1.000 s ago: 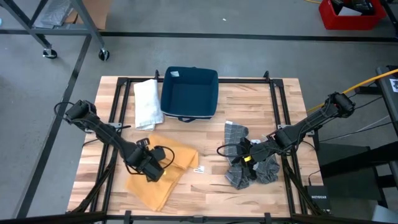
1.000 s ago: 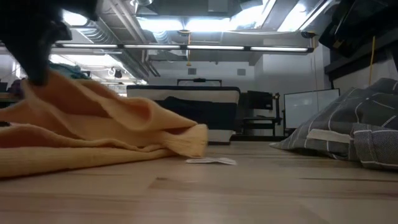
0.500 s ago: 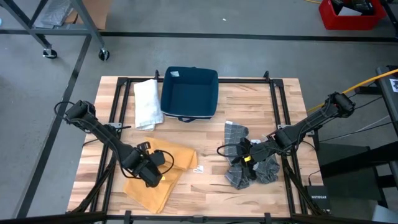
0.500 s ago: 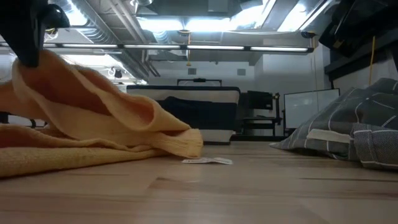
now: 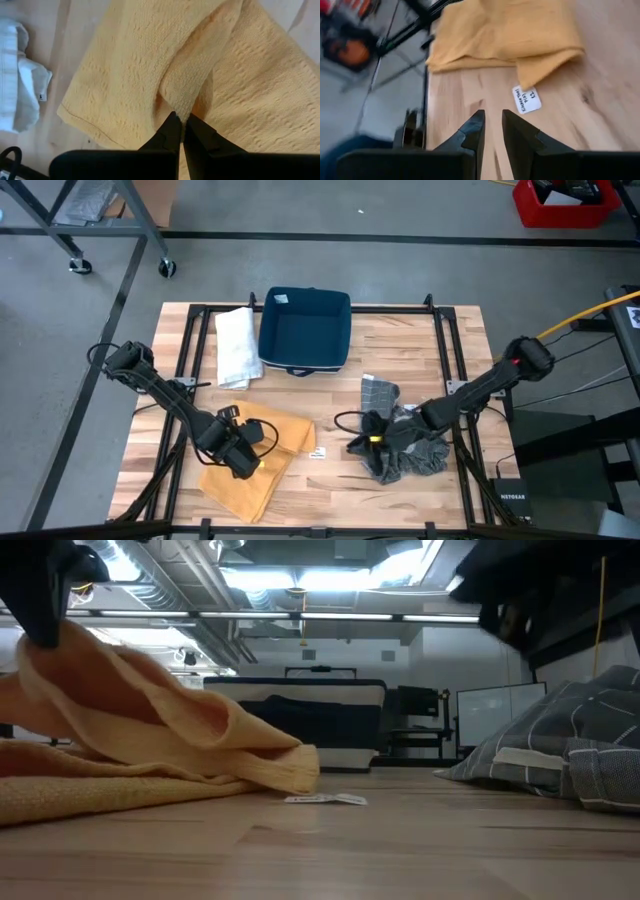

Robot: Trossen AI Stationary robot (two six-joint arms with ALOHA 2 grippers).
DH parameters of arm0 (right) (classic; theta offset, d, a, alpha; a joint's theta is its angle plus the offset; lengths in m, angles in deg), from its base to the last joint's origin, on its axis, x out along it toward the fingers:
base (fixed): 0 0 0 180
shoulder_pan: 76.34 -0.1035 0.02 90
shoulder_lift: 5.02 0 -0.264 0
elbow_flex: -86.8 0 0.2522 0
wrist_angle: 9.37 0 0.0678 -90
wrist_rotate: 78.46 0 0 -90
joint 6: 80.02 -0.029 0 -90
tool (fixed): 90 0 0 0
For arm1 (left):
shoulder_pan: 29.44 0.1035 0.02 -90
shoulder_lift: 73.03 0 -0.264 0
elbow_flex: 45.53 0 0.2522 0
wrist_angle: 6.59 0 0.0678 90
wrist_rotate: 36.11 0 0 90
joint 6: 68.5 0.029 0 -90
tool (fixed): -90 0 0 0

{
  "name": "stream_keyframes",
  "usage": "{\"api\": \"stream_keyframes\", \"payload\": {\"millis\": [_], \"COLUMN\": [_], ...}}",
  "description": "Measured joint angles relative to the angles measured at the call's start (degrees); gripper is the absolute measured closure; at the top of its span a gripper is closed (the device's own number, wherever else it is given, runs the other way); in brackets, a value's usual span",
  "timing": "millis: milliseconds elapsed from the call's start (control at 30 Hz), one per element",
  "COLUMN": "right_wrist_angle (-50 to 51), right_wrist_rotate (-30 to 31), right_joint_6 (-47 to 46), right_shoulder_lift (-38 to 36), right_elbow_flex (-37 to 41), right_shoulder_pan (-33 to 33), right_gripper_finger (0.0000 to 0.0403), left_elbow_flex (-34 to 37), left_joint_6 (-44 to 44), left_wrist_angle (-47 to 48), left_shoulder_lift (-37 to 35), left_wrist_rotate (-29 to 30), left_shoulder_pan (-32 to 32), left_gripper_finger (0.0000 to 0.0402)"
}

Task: Fold towel
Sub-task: Fold the yellow towel

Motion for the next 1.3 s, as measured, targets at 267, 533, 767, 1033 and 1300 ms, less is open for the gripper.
{"api": "stream_keyframes", "payload": {"millis": [267,533,767,1033,1300], "right_wrist_angle": [-13.1,-26.0,-25.7,-15.9,-13.3], "right_wrist_rotate": [0.2,-2.9,-5.2,-5.2,-6.1], "right_joint_6": [-12.1,-18.2,-20.3,-18.9,-18.1], "right_shoulder_lift": [14.1,23.7,28.7,32.0,31.9], "right_elbow_flex": [0.0,-0.9,-5.6,-12.4,-13.0], "right_shoulder_pan": [3.7,8.3,10.8,10.8,10.8], "right_gripper_finger": [0.0331,0.0331,0.0331,0.0331,0.0331], "left_elbow_flex": [0.0,0.0,0.0,0.0,0.0], "left_joint_6": [-0.8,-2.7,-2.9,-2.8,-2.1], "left_wrist_angle": [0.0,-0.3,-0.3,-0.5,-0.5], "left_shoulder_lift": [0.0,0.0,0.0,0.0,0.0], "left_wrist_rotate": [-0.2,-0.3,-0.2,-0.2,-0.2], "left_shoulder_pan": [-0.9,-3.0,-4.4,-4.4,-4.4], "left_gripper_finger": [0.0401,0.0401,0.0401,0.0401,0.0401]}}
